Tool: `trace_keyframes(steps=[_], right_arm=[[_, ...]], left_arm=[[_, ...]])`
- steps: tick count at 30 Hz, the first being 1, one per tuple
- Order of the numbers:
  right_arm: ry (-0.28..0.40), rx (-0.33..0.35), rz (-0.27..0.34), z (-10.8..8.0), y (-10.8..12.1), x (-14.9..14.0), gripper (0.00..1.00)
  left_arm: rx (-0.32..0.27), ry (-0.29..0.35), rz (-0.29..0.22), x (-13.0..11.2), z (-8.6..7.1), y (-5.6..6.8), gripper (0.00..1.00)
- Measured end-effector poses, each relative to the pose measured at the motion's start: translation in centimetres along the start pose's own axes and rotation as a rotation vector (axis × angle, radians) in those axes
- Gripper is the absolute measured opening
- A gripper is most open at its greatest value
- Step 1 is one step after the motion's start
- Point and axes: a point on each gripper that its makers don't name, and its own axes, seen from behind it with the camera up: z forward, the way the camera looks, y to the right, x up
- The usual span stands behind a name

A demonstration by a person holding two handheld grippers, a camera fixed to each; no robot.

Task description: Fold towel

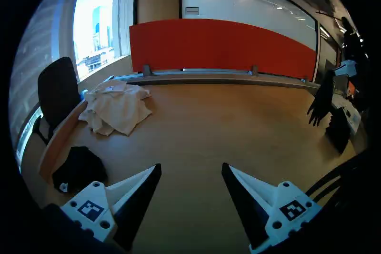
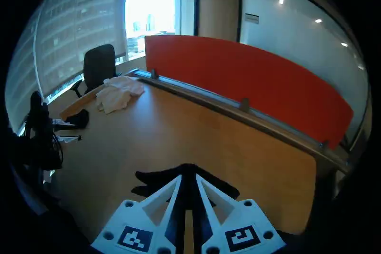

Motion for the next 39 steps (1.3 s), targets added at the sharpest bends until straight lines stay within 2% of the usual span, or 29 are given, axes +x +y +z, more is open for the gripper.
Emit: trace_keyframes(steps=[24,39], right_arm=[[-0.071,-0.150,0.055,-5.7,13.0,-3.4,0.06],[-0.119,-0.218,0.085,-7.5,18.9,-5.5,0.06]], left_arm=[[0.019,-0.006,-0.002,-0.1,-0.3,0.0,0.94],[0.025,-0.014,0.000,-0.1,-0.3,0.4,0.94]])
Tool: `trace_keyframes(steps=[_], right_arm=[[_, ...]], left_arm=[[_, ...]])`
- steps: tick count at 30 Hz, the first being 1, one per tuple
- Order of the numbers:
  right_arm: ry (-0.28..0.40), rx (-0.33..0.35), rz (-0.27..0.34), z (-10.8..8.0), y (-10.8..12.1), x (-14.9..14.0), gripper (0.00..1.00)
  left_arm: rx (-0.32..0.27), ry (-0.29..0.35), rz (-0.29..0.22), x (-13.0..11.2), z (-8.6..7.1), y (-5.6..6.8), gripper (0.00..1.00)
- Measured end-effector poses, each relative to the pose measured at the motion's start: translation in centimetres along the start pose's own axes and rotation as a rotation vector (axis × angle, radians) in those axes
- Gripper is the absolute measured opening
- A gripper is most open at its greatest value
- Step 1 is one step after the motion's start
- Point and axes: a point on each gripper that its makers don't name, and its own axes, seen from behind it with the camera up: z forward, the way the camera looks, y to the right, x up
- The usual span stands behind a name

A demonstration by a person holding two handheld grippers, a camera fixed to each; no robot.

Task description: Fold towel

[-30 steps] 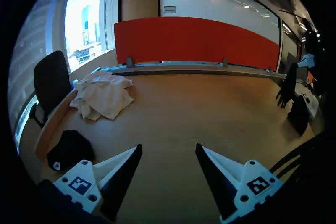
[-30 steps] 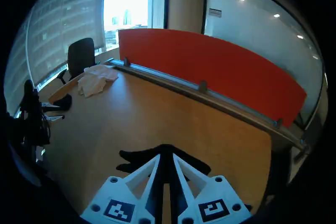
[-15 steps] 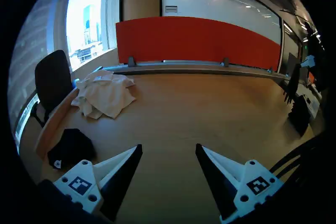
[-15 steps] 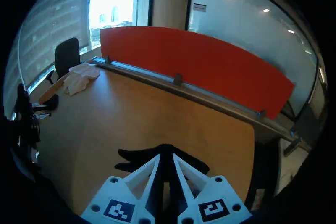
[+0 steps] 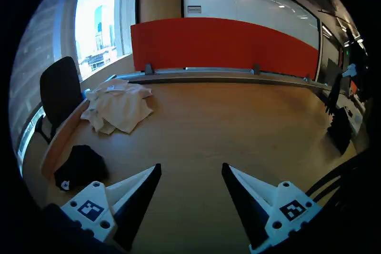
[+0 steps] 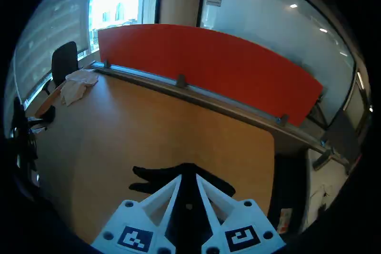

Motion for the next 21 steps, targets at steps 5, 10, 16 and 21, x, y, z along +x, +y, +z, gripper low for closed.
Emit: trace_keyframes(steps=[5,10,16,21], right_arm=[[-0.015,-0.012,0.008,0.0,1.3,-0.5,0.06],[-0.026,-0.022,0.023,-0.2,2.1,-1.2,0.06],[-0.034,-0.026,0.037,-0.6,2.4,-2.0,0.06],[-0.043,-0.030,0.039,-1.1,2.5,-2.9,0.06]], left_arm=[[0.003,-0.002,0.004,0.2,0.0,0.1,0.94],[0.004,-0.004,0.005,0.2,0.1,0.1,0.94],[0.001,-0.005,0.008,0.4,0.3,0.3,0.94],[-0.003,-0.005,0.010,0.4,0.3,0.6,0.94]])
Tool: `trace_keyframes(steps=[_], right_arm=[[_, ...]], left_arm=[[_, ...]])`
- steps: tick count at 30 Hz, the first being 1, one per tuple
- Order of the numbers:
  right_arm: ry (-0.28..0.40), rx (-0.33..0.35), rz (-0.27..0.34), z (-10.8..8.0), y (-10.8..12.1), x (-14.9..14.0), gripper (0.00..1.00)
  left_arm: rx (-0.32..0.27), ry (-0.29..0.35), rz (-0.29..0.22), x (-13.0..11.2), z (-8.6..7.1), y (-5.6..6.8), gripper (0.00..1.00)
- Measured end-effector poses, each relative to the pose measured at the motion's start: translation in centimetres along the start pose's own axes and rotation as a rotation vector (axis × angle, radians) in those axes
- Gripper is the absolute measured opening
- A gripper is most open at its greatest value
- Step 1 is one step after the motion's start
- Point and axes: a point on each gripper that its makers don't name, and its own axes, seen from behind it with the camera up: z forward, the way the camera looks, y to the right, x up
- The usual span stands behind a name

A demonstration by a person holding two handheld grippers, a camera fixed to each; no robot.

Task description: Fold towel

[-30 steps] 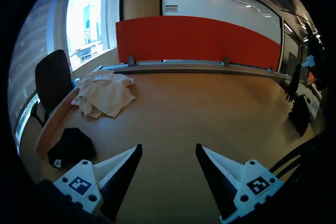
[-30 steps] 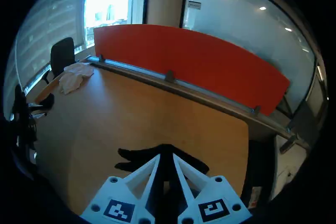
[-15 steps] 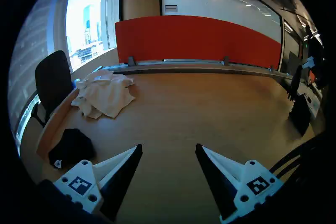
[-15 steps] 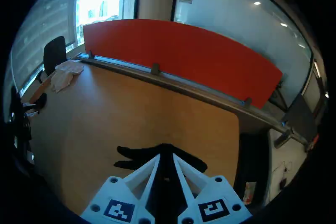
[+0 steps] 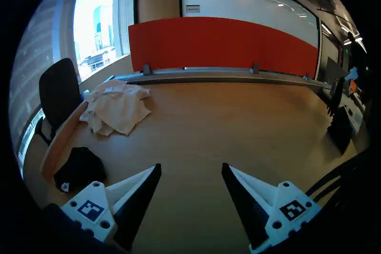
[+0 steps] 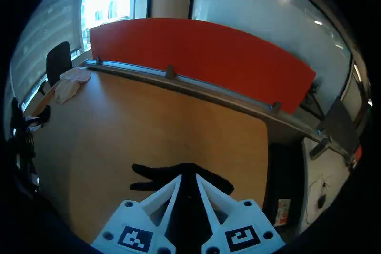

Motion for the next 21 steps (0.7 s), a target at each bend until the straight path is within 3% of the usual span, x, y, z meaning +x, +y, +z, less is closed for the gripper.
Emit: trace_keyframes(steps=[8,21], right_arm=[[-0.014,-0.013,0.036,-1.2,0.6,-2.1,0.06],[-0.069,-0.026,0.097,-3.4,0.8,-8.2,0.06]], left_arm=[[-0.007,0.001,0.005,0.2,0.0,0.2,0.94],[-0.020,-0.001,0.009,0.1,-0.3,0.5,0.94]])
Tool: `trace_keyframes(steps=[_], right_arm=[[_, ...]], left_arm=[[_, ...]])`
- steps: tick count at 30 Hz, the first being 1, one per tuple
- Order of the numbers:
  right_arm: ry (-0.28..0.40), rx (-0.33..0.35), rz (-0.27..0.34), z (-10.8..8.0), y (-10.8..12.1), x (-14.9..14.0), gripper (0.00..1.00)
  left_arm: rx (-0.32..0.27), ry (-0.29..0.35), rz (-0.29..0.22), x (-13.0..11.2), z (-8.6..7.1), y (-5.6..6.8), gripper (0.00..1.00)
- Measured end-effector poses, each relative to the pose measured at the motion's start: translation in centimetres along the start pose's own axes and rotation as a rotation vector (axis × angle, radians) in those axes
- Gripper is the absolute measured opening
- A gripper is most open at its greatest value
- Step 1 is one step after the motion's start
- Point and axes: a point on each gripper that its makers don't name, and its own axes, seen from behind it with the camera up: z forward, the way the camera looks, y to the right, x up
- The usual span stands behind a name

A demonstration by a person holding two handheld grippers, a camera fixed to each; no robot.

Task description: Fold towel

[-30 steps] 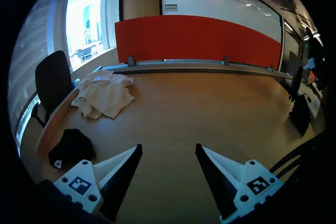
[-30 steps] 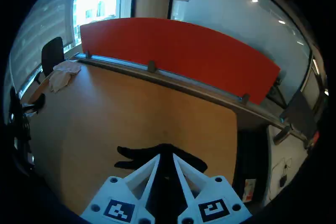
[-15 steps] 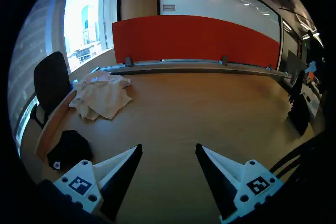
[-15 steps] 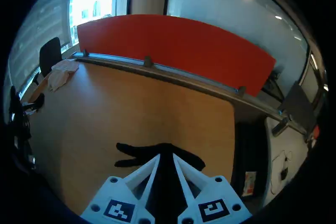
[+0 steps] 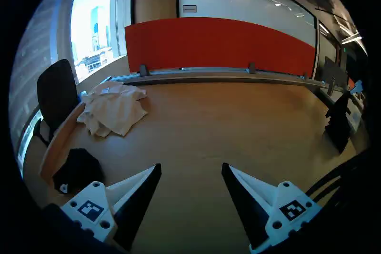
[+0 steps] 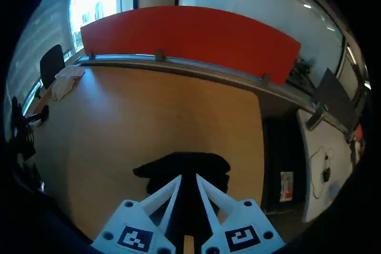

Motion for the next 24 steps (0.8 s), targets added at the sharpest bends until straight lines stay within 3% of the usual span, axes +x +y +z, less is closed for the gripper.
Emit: trace_keyframes(steps=[11,24], right_arm=[[-0.003,0.001,0.016,-0.5,-0.9,-1.7,0.06],[-0.049,-0.036,0.101,-1.0,0.6,-6.7,0.06]], left_arm=[[-0.007,0.001,0.004,-0.1,-0.3,0.2,0.94],[-0.003,0.001,0.009,-0.2,-0.7,-0.3,0.94]])
